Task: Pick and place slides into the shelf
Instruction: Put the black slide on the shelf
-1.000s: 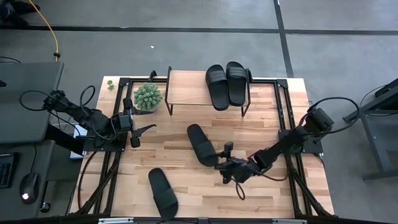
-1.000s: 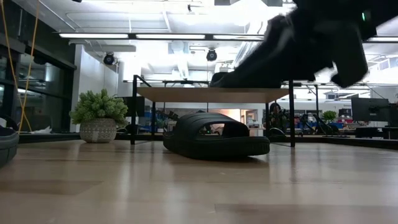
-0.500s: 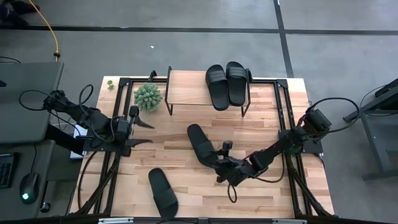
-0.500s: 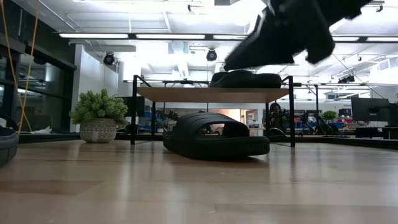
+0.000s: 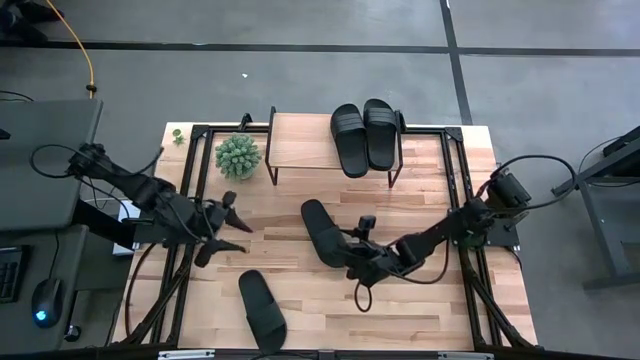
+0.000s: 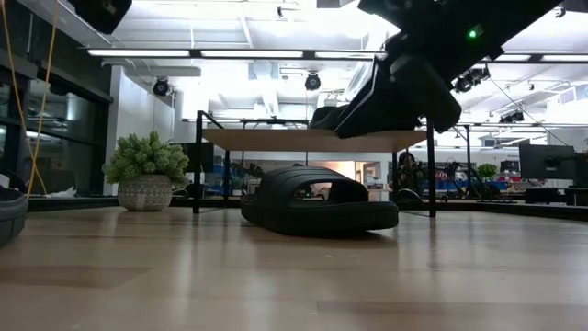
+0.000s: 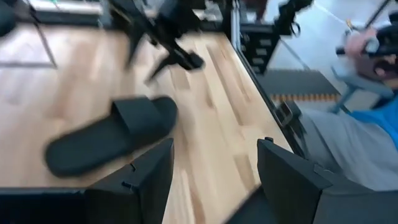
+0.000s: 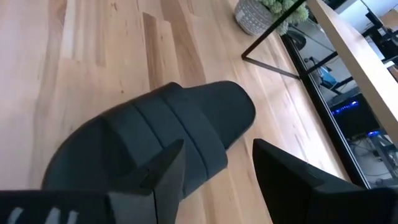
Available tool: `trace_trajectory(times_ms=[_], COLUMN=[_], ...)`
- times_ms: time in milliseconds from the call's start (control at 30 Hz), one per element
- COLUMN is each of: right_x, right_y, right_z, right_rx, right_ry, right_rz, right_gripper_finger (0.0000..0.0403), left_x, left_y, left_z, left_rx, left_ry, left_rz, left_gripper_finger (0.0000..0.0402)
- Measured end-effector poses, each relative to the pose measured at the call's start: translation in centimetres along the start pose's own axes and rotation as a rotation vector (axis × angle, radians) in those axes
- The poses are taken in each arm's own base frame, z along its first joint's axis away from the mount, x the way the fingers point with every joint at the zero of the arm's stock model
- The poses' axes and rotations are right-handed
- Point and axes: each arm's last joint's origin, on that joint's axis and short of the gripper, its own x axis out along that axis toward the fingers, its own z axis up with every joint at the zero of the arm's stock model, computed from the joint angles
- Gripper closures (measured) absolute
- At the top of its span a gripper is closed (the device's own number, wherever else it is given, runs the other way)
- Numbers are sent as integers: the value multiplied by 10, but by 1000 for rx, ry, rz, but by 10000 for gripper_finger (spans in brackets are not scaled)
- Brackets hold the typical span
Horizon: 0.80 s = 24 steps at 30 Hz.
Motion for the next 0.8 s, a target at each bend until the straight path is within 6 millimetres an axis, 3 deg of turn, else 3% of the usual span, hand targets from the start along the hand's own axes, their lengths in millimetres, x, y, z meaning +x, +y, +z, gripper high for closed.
trace_trajectory(times_ms=[800], right_x=[-7], right_y=[7], right_z=[-1], right_rx=[52], right_ry=[-7], right_rz=[50], right_gripper_finger=[224], left_x=[100], left_y=[-21], left_z=[-34], left_rx=[-241], left_ry=[435], left_rz=[-162], left_gripper_finger=[190])
